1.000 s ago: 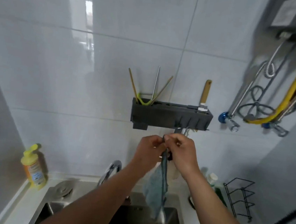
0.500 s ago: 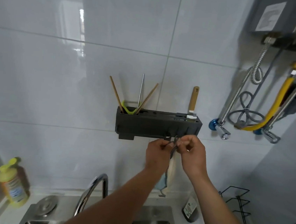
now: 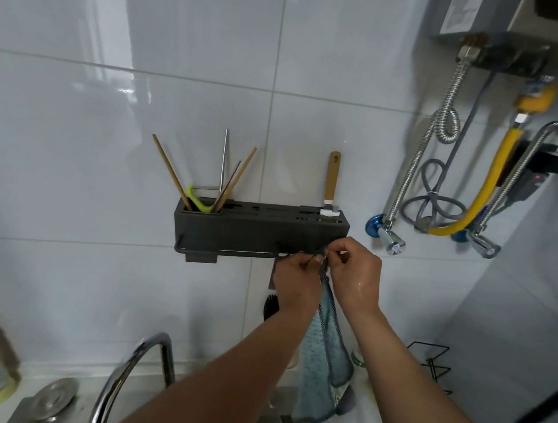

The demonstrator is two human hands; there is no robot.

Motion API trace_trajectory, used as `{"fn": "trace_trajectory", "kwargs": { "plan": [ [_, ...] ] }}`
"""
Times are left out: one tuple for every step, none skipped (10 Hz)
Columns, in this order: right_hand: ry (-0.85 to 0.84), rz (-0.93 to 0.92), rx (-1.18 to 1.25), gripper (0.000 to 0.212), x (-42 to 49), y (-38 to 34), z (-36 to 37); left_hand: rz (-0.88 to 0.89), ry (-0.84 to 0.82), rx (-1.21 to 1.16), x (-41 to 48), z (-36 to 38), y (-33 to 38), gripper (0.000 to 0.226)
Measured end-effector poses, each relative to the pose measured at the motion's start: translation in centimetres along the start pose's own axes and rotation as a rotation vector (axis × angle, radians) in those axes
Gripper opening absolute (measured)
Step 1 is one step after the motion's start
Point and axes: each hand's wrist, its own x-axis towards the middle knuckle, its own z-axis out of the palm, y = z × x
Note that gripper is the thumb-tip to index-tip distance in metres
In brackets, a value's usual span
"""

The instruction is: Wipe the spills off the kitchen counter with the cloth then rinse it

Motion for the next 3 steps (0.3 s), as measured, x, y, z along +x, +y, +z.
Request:
{"fn": "trace_trajectory", "kwargs": {
  "plan": [
    [-0.004, -0.039, -0.196, 0.015, 0.1, 0.6, 0.1, -0.039, 0.020, -0.073, 0.2, 0.4, -0.4, 0.020],
    [-0.047, -0.069, -0.248, 0.010, -0.5, 1.2, 0.5, -0.061, -0.028, -0.116, -0.2, 0.1, -0.2, 0.019],
    [-0.068, -0.109, -0.263, 0.004, -0.5, 1.7, 0.7, -0.095, -0.034, -0.057, -0.1, -0.8, -0.5, 0.012]
  ]
}}
